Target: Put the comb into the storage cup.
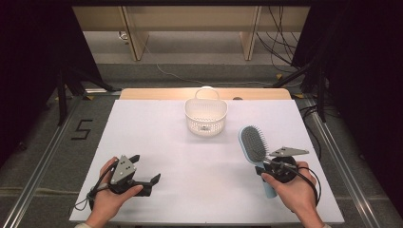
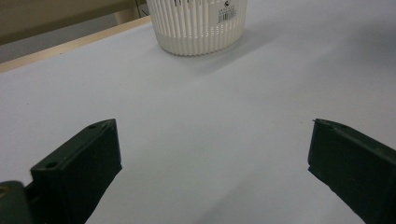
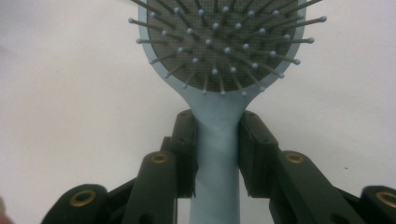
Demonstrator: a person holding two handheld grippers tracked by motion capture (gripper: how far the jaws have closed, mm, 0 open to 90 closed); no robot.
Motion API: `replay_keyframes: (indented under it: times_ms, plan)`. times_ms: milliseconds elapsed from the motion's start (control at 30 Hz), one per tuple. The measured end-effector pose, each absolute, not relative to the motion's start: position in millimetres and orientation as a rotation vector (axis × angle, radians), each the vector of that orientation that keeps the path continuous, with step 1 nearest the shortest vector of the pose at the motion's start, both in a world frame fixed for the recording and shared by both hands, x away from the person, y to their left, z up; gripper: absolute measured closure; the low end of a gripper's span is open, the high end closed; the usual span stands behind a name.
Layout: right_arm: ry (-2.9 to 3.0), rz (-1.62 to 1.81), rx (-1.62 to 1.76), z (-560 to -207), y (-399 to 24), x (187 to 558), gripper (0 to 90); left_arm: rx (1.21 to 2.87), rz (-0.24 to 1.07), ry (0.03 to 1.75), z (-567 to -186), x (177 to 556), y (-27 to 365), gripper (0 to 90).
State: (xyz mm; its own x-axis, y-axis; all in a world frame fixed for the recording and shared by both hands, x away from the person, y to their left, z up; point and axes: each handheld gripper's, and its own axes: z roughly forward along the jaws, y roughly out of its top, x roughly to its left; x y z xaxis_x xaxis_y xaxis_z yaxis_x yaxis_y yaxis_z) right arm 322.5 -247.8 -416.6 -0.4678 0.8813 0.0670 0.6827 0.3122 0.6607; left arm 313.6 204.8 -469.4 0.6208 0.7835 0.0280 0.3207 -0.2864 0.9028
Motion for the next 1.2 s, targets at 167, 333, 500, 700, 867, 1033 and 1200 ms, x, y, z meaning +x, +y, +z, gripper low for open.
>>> replay_keyframes:
  times_ms: [167,333,500,700,867,1033,1200]
  plan:
    - [2.247,0.943,1.402,-415.2,-248.4,322.9,70.5,1.867,0.594,0.883,-469.3,313.6,205.0,2.0]
    - [2.217,0.976,1.392,-413.2,-249.5,323.4,70.5,1.868,0.596,0.881,-469.0,313.5,205.1,2.0]
    - [2.202,0.996,1.39,-412.3,-249.9,324.1,70.5,1.87,0.598,0.88,-469.0,313.5,205.1,2.1]
    - [2.187,1.015,1.386,-411.6,-250.9,325.8,70.5,1.868,0.597,0.882,-469.2,313.5,205.0,2.1]
    - [2.166,1.031,1.383,-409.5,-251.1,326.1,70.5,1.868,0.596,0.878,-469.2,313.4,205.2,2.1]
    - [2.152,1.041,1.375,-407.2,-252.1,326.5,70.5,1.867,0.596,0.881,-469.3,313.4,205.1,2.1]
    - [2.13,1.059,1.372,-404.6,-252.9,327.0,70.5,1.867,0.597,0.881,-469.3,313.4,205.1,2.1]
